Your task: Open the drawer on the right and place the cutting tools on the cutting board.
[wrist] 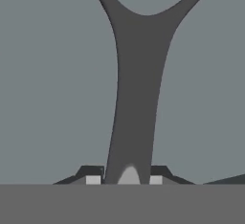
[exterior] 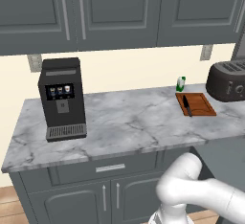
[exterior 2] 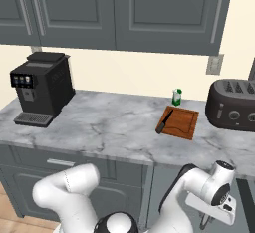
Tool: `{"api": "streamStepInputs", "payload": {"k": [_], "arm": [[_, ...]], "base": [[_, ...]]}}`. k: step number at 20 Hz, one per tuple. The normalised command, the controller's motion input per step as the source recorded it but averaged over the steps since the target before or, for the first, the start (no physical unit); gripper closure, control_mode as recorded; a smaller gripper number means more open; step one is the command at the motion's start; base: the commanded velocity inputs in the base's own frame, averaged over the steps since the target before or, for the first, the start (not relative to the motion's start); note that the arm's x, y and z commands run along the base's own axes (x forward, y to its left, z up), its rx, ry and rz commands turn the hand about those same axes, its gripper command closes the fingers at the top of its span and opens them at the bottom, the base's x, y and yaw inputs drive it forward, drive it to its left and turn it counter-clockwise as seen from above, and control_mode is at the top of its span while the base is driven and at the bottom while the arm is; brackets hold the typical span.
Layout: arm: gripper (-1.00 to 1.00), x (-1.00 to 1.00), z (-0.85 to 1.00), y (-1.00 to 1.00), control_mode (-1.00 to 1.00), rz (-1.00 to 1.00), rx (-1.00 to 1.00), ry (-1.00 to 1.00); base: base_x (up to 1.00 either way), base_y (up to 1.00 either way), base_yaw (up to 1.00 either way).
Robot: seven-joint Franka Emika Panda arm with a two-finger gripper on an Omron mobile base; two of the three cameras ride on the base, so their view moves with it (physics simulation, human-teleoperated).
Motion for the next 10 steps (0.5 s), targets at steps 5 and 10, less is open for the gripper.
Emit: {"api": "streamStepInputs", "payload": {"k": [5, 10], "arm": [[1.0, -0.35, 0.61, 0.12, -1.0, 0.0, -0.01, -0.08], [1.0, -0.16, 0.52, 0.19, -1.0, 0.0, -0.01, -0.03]], "base": [[0.0, 0.0, 0.0], [0.0, 0.0, 0.0]]}}
